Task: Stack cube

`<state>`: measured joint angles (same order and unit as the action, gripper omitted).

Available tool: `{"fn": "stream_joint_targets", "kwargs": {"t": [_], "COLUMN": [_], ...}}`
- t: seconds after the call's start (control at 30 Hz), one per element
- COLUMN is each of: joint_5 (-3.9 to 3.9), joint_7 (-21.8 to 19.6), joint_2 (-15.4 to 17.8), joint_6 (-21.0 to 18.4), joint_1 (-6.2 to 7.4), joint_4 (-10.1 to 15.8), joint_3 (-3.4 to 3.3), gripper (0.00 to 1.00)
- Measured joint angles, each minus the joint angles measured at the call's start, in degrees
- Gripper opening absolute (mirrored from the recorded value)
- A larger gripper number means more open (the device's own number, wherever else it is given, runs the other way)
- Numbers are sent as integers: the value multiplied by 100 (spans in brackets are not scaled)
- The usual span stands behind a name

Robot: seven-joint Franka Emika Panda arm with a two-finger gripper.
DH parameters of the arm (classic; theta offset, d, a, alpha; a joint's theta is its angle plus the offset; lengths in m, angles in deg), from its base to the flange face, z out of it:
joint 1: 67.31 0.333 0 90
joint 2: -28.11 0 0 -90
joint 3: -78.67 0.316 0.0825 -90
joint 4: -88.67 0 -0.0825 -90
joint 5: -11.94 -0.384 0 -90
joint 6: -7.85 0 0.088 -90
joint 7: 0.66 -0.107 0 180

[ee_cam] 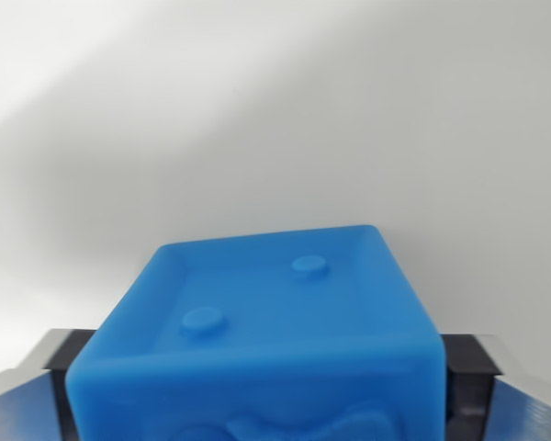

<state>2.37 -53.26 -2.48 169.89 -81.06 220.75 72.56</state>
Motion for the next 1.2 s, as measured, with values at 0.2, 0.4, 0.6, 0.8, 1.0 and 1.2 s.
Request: {"fn": "stream_joint_targets", "kwargs": {"t": [0.2,0.4,0.6,0.8,1.0,1.2], "joint_5": [0,0,0,0,0,4], "joint_7": [0,0,0,0,-1,-6], "joint_2": [0,0,0,2,29,116], "joint_6": [0,0,0,-1,-14,-67], "joint_1": [0,-2,-2,0,7,26], "joint_4": [-1,-1,-1,-1,5,26], "joint_3": [1,1,1,0,-6,-28], "gripper": [0,0,0,0,0,0]}}
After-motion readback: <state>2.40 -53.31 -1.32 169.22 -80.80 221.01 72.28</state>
